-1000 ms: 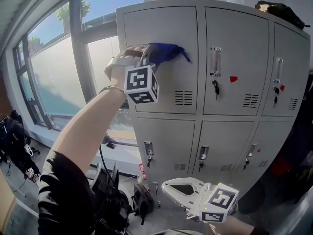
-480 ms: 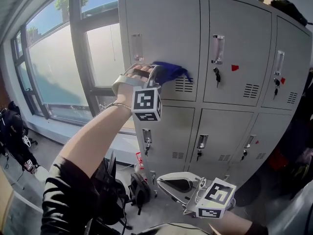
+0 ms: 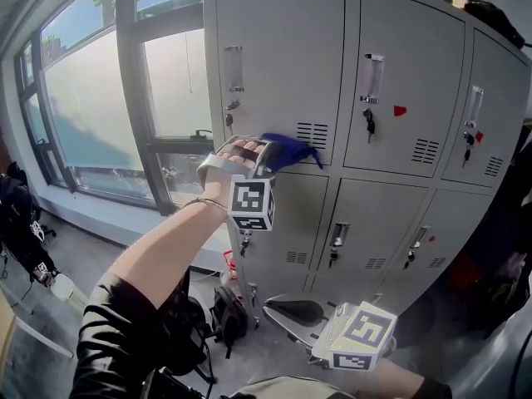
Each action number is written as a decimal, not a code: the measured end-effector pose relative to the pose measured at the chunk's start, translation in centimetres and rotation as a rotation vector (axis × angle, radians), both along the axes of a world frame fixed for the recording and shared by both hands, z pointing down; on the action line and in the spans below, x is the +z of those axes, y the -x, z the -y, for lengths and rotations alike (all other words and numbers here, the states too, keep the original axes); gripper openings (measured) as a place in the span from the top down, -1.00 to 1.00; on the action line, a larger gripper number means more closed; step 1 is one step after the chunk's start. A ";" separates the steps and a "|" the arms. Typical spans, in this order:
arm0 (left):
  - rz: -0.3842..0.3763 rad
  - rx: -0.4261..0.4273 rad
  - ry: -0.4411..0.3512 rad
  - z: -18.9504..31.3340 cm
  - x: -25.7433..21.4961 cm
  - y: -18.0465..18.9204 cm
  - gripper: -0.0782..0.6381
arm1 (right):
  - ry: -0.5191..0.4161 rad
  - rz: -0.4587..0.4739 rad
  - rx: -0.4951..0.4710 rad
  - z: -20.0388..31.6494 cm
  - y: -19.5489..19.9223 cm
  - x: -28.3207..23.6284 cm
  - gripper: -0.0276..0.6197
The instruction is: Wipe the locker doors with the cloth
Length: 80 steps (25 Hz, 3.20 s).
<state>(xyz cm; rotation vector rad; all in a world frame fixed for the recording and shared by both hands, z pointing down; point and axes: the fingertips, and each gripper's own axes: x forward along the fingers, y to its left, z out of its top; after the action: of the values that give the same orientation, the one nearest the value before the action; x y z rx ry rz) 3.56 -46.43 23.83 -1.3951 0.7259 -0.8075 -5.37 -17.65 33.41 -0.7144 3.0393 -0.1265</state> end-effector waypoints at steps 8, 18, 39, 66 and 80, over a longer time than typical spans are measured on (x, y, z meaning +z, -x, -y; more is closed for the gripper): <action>0.011 0.002 0.025 0.0 2.1 -0.3 0.52 | 0.007 -0.002 0.011 -0.2 -0.5 0.5 0.90; 0.037 0.009 -0.007 -1.5 -1.9 -0.6 0.53 | -0.019 0.021 0.027 -0.4 -2.1 -0.6 0.90; -0.118 0.044 -0.351 -4.2 -33.8 -7.2 0.53 | -0.073 0.133 0.139 1.1 -9.9 -2.7 0.90; -0.077 0.042 -0.329 -2.3 -27.6 -8.5 0.53 | -0.051 0.065 0.135 2.6 -8.8 -1.6 0.90; -0.040 0.052 -0.277 -2.3 -18.8 -8.8 0.53 | -0.019 0.037 0.120 1.3 -7.2 0.0 0.90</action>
<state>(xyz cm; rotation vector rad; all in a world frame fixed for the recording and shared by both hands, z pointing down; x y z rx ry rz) 12.41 -44.08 5.06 -1.1781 0.7977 -0.6141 1.79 -18.94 33.46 -0.8802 2.9489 -0.1070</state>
